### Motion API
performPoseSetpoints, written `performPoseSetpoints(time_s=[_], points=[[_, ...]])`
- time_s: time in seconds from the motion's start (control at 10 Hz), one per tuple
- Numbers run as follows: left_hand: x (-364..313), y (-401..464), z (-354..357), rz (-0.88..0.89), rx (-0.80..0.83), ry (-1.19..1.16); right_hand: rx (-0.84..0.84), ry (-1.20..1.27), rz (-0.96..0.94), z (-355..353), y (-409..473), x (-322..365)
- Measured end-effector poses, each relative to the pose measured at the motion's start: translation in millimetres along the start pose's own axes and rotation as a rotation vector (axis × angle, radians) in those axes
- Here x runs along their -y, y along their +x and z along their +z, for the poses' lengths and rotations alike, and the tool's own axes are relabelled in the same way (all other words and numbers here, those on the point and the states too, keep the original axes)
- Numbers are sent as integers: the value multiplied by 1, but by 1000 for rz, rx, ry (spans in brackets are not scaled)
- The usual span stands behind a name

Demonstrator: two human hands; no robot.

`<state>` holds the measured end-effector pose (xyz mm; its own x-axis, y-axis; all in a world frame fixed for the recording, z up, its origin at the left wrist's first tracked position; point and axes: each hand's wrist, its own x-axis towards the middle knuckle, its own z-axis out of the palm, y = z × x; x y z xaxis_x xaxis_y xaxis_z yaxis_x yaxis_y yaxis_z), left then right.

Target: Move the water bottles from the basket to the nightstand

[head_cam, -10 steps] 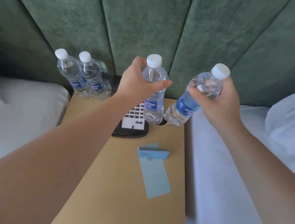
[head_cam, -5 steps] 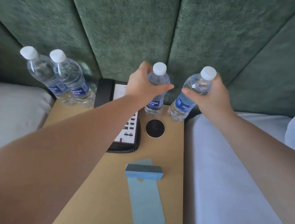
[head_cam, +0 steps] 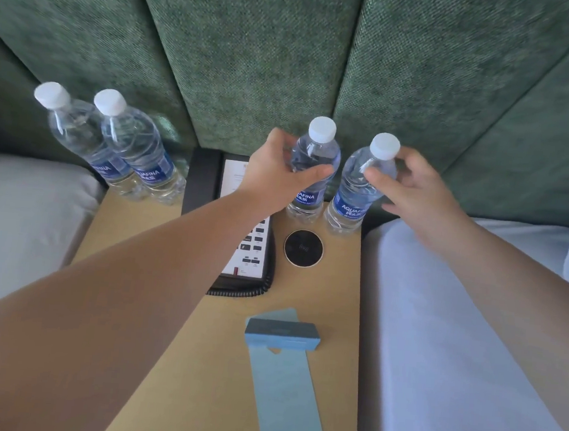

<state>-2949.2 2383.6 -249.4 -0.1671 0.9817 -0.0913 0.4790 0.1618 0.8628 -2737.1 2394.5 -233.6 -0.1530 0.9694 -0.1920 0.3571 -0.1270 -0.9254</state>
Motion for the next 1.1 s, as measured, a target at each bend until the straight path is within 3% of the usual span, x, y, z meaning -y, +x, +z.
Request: performPoseSetpoints(time_s=[0.4, 0.8, 1.1], points=[[7, -10, -1, -17, -165, -8, -107, 173, 22, 34, 5, 2], [0, -8, -1, -15, -149, 5, -327, 82, -100, 50, 6, -7], [-7, -41, -16, 32, -60, 296, -372, -159, -21, 52, -18, 10]])
